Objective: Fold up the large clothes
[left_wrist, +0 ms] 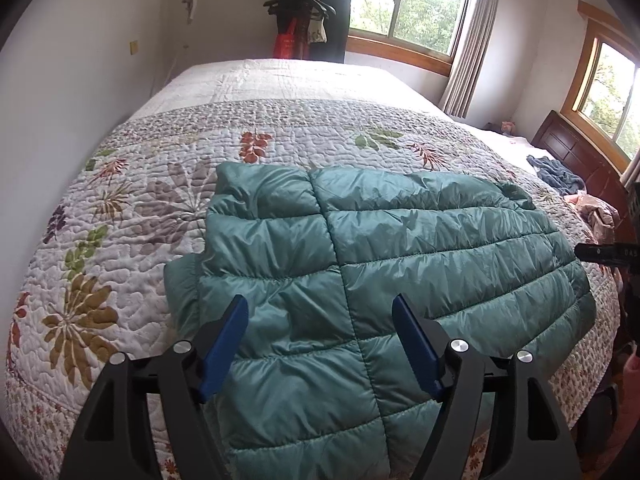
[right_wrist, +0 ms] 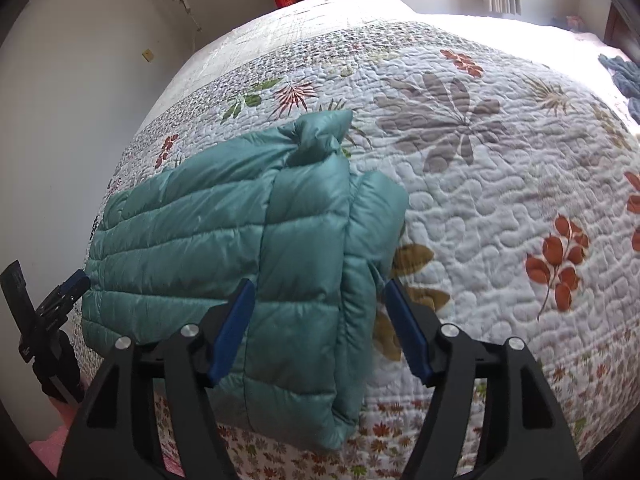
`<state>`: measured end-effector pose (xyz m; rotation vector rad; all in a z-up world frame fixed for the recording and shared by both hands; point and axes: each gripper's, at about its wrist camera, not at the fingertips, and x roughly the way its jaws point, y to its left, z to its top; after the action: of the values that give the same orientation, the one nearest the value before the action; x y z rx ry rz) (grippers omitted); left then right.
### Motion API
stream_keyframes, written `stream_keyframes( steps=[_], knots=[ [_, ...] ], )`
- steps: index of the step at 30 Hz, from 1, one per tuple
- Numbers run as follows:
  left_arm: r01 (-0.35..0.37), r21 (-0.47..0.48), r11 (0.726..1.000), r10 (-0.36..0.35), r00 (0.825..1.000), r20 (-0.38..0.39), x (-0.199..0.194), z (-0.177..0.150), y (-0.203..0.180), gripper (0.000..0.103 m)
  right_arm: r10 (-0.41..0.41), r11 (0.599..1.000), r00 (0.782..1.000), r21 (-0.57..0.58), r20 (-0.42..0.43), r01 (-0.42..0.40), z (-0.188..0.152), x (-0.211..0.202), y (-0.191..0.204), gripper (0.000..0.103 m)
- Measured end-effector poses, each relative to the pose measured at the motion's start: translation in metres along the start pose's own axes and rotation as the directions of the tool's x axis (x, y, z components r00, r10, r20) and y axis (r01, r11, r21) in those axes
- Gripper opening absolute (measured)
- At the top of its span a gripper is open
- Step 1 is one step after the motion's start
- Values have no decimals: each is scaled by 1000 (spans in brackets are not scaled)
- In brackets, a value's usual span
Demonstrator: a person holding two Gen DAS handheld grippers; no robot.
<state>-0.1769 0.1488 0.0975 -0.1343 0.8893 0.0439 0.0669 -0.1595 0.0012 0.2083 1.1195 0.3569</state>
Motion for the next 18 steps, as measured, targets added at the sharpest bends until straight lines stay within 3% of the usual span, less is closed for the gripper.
stream_keyframes(
  steps=[11,18],
  knots=[
    [-54,-8,999,54,998,19,-9,-7,-2,85,-9,1000,1000,13,-29,9,-20,7,-14,84],
    [-62,-17,998,62,998,7,-3,-8,-1,86,82,995,995,58,-55,-78,-17,28,-24,84]
  ],
)
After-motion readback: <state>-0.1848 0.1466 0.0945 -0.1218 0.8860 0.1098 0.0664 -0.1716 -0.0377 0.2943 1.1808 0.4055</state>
